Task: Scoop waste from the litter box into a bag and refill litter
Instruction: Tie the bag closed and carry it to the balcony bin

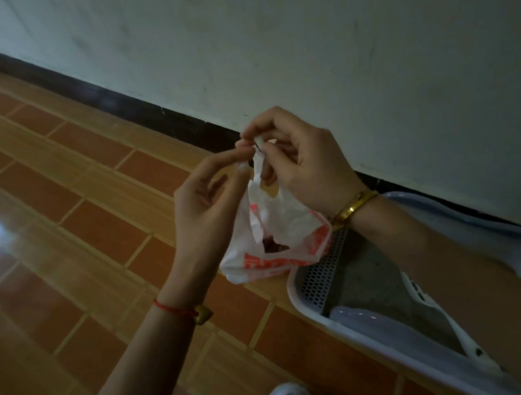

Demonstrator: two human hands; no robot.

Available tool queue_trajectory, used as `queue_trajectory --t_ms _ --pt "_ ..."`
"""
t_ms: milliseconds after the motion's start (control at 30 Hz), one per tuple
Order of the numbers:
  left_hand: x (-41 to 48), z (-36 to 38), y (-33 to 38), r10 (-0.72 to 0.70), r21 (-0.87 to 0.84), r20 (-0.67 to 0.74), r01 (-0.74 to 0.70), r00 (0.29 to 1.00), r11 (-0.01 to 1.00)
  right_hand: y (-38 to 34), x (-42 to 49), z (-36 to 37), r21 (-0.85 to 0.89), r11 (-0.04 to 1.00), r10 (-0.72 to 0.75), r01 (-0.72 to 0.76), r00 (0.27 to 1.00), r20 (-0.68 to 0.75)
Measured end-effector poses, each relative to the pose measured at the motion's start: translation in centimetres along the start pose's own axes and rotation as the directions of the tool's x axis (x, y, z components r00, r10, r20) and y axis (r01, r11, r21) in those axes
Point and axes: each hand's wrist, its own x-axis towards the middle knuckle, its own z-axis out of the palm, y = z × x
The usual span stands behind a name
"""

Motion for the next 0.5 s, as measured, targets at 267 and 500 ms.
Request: queue_trajectory --t_ms 267,500 --pt "1.4 -2.7 -0.6 0.025 -0.028 -0.236 -0.032 0.971 0.999 1.5 1.0 -2.0 0.006 0.987 0.153 -0.159 0.937 -0.315" --pt "1.2 -2.6 -1.4 -0.024 0.006 -0.236 0.026 0.971 1.0 3.2 1.0 -2.3 -0.342 0.937 -0.039 -0.065 0.956 -0.289"
